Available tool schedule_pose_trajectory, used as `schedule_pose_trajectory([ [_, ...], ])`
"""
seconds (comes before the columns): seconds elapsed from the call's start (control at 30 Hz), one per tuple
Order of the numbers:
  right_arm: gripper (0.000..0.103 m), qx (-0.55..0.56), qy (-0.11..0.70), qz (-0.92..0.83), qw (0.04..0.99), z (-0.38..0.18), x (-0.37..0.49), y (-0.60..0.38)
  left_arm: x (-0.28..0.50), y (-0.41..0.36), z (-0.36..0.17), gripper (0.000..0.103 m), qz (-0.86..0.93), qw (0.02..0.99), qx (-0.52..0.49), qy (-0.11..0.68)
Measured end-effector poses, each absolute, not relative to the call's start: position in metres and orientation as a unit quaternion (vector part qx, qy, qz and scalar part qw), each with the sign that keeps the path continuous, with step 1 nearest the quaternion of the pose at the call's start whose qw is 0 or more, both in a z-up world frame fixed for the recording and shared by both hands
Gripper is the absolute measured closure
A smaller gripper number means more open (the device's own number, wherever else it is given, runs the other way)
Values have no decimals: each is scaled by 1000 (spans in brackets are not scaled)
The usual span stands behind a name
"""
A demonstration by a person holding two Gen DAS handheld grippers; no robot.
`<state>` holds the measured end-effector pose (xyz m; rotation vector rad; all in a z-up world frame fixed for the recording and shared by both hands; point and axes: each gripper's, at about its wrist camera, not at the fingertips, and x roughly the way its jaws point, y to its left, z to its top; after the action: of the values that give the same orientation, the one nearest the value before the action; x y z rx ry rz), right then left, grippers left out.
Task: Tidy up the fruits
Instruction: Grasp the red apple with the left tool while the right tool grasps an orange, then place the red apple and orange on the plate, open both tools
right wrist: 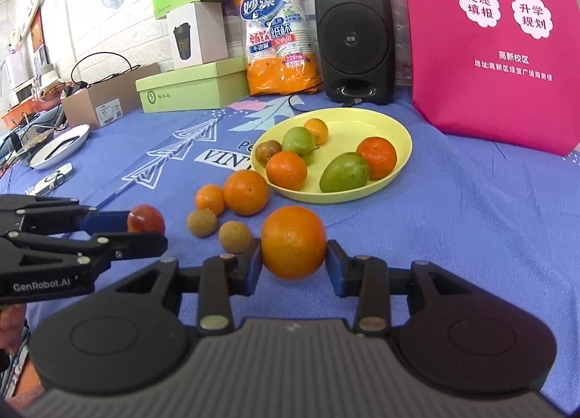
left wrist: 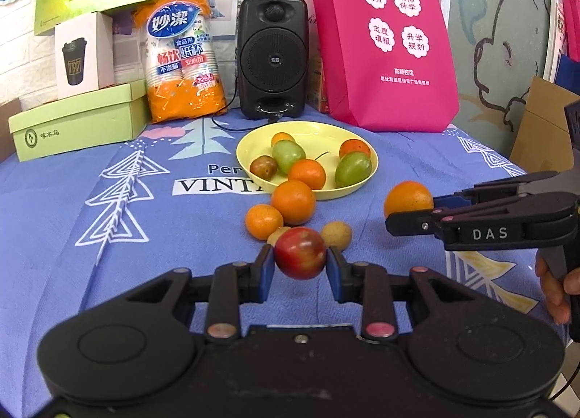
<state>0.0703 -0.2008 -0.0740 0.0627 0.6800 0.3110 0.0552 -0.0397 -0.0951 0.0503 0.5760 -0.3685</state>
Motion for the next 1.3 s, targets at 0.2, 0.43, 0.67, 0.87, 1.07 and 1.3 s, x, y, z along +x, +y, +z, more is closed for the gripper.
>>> schedule_pose_trajectory([
  [0.2, 66, 31, 332, 150, 931, -74, 70, -202, 60, -38, -95, 73, -185, 940, 24, 284],
  [0.43, 66, 18, 322, 150, 935, -66, 77, -199, 80, -36, -87, 73, -196, 941, 20, 277],
  [0.67, 66, -16, 300, 137, 944, -44, 114, -196, 128, -37, -69, 73, -187, 944, 24, 270],
  [0.87, 66, -34, 303, 130, 943, -42, 148, -195, 184, -47, -56, 73, -196, 940, 29, 279],
  [1.07, 66, -46, 310, 121, 942, -46, 160, -198, 240, -70, -47, 73, -217, 931, 39, 290],
  [1.3, 66, -38, 315, 123, 941, -49, 159, -208, 304, -105, -61, 73, -230, 914, 41, 332],
])
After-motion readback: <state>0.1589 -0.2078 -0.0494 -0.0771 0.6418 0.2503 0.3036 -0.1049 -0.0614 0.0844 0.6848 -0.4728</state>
